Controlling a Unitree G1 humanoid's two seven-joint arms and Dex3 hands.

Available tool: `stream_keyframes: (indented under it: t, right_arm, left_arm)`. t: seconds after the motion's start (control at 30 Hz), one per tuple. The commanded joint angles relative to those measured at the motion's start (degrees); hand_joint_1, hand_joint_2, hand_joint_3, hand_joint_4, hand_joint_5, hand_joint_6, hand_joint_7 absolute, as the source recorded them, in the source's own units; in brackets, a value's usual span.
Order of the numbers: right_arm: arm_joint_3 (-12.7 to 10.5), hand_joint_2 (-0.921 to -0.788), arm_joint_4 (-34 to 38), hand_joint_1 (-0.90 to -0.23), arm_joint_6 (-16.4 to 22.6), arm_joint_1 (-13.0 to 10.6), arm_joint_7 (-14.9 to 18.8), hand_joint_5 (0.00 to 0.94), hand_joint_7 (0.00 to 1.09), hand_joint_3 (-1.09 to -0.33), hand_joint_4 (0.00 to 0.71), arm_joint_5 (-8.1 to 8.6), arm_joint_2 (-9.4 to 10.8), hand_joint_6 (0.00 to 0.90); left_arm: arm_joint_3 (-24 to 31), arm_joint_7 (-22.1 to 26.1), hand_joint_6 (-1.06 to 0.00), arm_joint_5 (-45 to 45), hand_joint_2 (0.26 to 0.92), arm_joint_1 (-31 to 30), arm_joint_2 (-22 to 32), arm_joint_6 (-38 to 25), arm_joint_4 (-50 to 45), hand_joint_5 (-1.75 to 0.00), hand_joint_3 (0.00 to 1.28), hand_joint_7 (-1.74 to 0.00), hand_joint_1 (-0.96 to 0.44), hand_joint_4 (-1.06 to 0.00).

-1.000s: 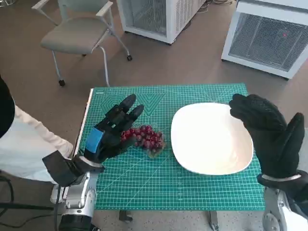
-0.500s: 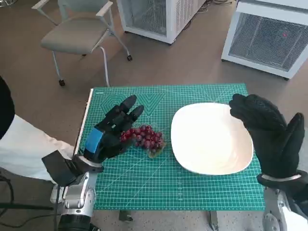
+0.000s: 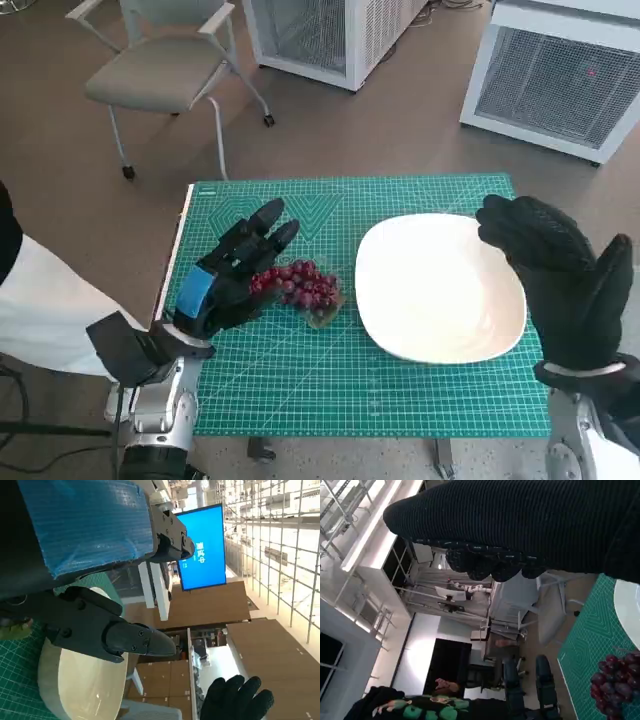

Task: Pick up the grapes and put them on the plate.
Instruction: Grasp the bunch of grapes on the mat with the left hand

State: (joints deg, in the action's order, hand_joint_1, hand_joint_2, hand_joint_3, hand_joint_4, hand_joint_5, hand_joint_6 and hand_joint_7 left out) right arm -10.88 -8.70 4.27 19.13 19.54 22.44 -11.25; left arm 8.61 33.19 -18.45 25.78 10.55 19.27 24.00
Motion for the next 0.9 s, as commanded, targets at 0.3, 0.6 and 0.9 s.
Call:
stream_keyframes:
  t: [0.3,0.6,0.9]
  right_arm:
    - [0.1,-0.921,0.4,-0.338,-0.4,-0.8,0.3,0.829,0.98,-0.597,0.470,0.21,-0.2,0.251]
    - [0.1,-0.921,0.2,-0.336,-0.5,-1.0,0.3,0.829,0.98,-0.598,0.468,0.17,-0.2,0.250]
    - [-0.1,-0.921,0.2,-0.335,-0.5,-1.1,0.4,0.828,0.98,-0.600,0.464,0.26,-0.4,0.248]
  left_arm:
    - [0.0,0.1,-0.36,0.1,0.921,-0.1,1.1,-0.6,-2.8,0.00,0.11,0.00,-0.41,-0.35]
    - [-5.8,-10.5,-0.18,31.8,0.862,-2.2,12.8,4.6,-12.5,0.00,0.02,0.00,-0.36,-0.13]
    - [-8.8,-8.6,-0.08,47.2,0.726,-5.0,16.3,-10.8,-29.2,0.00,0.01,-0.02,-0.15,0.00]
